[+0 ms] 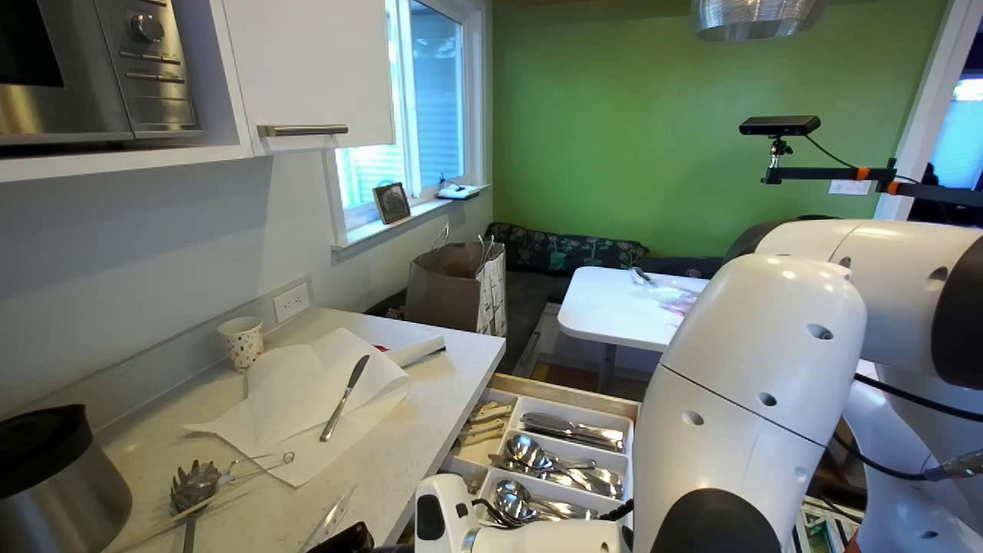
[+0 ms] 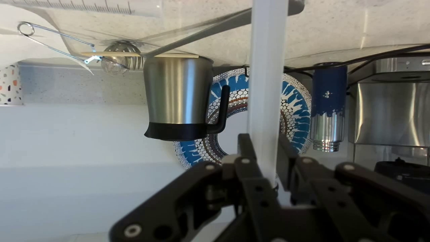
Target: Remove the syringe from the drawer and then put it on the counter
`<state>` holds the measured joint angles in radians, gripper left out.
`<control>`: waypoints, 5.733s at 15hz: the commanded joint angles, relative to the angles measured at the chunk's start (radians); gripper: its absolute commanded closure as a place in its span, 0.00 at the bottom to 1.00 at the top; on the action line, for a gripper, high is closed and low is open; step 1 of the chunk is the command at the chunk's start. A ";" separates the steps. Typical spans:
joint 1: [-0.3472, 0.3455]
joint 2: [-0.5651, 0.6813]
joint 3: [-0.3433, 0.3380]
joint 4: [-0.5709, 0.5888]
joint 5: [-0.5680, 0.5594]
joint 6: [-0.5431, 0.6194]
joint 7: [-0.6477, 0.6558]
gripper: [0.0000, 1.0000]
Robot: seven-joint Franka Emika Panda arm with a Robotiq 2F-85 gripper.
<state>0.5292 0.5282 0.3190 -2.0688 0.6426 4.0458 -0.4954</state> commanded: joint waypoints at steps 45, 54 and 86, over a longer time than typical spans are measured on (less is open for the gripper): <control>-0.001 0.145 -0.162 0.092 -0.344 0.046 0.297 0.01; -0.054 0.087 -0.126 0.022 -0.483 -0.078 0.351 0.00; -0.862 -0.341 0.455 -0.500 -1.594 -0.611 1.319 0.00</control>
<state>-0.3325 0.1868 0.7744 -2.5687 -0.9517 3.4351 0.8237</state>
